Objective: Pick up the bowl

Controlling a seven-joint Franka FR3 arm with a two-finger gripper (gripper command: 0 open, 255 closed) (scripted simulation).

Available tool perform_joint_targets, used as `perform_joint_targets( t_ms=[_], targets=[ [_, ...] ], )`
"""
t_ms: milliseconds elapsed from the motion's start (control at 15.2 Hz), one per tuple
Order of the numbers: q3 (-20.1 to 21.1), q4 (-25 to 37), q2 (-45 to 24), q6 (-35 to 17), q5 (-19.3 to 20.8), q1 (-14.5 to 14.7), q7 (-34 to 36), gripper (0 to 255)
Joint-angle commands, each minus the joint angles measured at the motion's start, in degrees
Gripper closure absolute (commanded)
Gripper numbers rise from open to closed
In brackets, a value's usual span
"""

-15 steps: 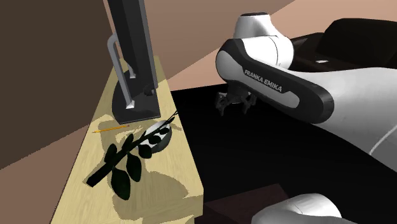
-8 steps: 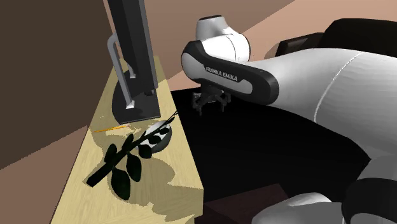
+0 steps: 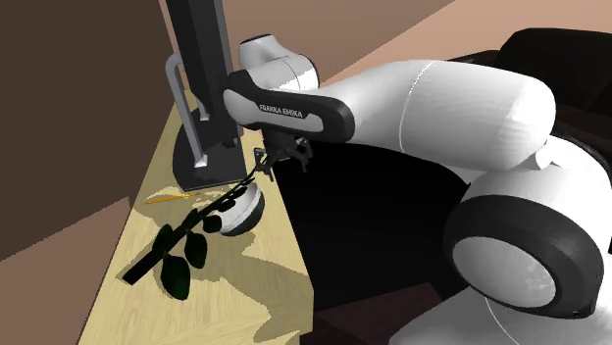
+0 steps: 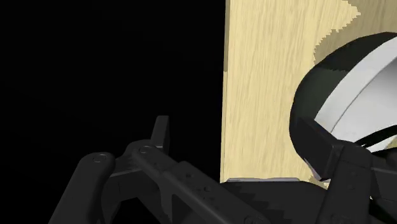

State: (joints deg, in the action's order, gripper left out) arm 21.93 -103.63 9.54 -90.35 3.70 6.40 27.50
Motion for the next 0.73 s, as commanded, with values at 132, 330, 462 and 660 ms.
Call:
perform_joint_targets(
  t_ms=[132,330,462,660],
  targets=[
    [3.89,9.5,-10.4,3.28,3.95,2.31,4.63,0],
    [5.97,17.73,-18.86,6.6,7.63,5.24,7.88,0],
    [5.93,17.53,-19.45,6.1,7.86,5.58,8.18,0],
    [5.83,14.78,-19.09,3.67,7.7,5.37,8.36,0]
  ],
)
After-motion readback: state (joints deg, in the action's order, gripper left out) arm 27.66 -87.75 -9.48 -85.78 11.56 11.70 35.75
